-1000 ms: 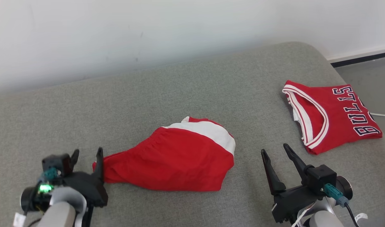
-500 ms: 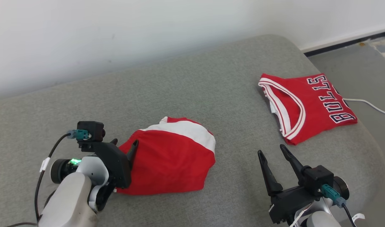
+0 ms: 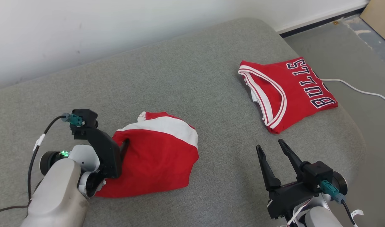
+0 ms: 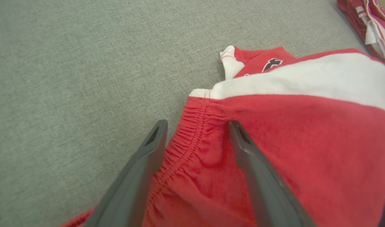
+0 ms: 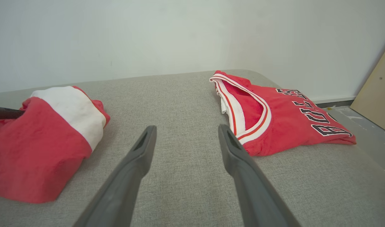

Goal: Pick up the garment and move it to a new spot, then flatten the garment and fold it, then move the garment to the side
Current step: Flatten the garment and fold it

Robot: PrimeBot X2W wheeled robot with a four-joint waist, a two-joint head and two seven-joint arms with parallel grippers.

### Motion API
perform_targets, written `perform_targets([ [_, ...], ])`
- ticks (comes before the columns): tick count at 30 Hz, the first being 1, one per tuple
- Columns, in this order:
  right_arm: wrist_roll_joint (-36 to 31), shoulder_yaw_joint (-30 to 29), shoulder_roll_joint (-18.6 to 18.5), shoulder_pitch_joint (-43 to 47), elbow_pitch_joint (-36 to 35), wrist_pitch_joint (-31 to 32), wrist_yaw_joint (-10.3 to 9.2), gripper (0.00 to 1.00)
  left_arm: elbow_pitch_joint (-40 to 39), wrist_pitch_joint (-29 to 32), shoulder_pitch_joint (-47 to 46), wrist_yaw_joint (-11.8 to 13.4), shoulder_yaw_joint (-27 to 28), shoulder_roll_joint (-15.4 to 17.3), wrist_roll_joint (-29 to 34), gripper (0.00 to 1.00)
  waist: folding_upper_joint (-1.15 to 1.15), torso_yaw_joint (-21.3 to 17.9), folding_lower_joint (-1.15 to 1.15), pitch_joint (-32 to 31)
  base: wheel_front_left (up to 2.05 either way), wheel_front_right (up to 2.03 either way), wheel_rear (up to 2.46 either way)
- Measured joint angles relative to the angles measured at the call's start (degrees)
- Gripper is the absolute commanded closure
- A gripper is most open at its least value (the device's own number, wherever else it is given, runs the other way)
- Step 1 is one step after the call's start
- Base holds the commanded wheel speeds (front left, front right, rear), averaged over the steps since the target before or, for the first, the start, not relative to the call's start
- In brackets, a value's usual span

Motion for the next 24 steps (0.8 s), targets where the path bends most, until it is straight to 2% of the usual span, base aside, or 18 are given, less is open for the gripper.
perform_targets([
  [1, 0.0, -0.1, 0.1, 0.0, 0.1, -0.1, 0.00, 0.00, 0.0, 0.3, -0.1, 0.0, -0.2, 0.0, 0.0, 0.00, 0.00, -0.1, 0.00, 0.2, 0.00, 0.00, 0.00],
  [2, 0.0, -0.2, 0.1, 0.0, 0.2, -0.2, 0.00, 0.00, 0.1, 0.5, -0.2, -0.1, -0.3, 0.0, -0.1, 0.25, 0.00, -0.1, 0.00, 0.4, 0.00, 0.00, 0.00],
  [3, 0.0, -0.2, 0.1, 0.0, 0.3, -0.3, 0.00, 0.00, 0.0, 0.7, -0.2, -0.4, -0.5, 0.0, -0.2, 0.87, 0.00, -0.1, 0.00, 0.5, 0.00, 0.00, 0.00],
  [4, 0.0, -0.3, 0.2, 0.0, 0.3, -0.3, 0.00, 0.00, 0.0, 0.7, -0.2, -0.5, -0.6, -0.1, -0.3, 1.00, 0.00, -0.1, 0.00, 0.6, 0.00, 0.00, 0.00],
  [6, 0.0, -0.4, 0.3, 0.0, 0.5, -0.4, 0.00, 0.00, -0.2, 0.8, -0.2, -0.9, -1.1, -0.3, -0.3, 1.00, 0.00, 0.1, 0.00, 0.6, 0.00, 0.00, 0.00],
  [9, 0.0, -0.5, 0.6, -0.3, 0.8, -0.5, 0.00, 0.00, -1.2, -2.1, -0.3, -1.1, -1.2, -0.7, -0.3, 1.00, 0.00, 0.3, 0.00, 0.6, 0.00, 0.00, 0.00],
  [19, -0.2, -0.5, 0.7, -0.6, 1.4, -0.7, 0.00, 0.00, -8.7, -24.3, -9.0, -2.8, -0.8, -7.0, 0.4, 1.00, 0.00, 1.2, 0.00, -0.2, 0.00, 0.00, 0.00],
  [24, -0.2, -0.7, 0.7, -0.4, 1.8, -0.8, 0.00, 0.00, -11.8, -30.5, -13.1, -3.4, -1.5, -9.3, -2.0, 1.00, 0.00, 1.5, -0.01, -1.3, 0.00, 0.00, 0.00],
])
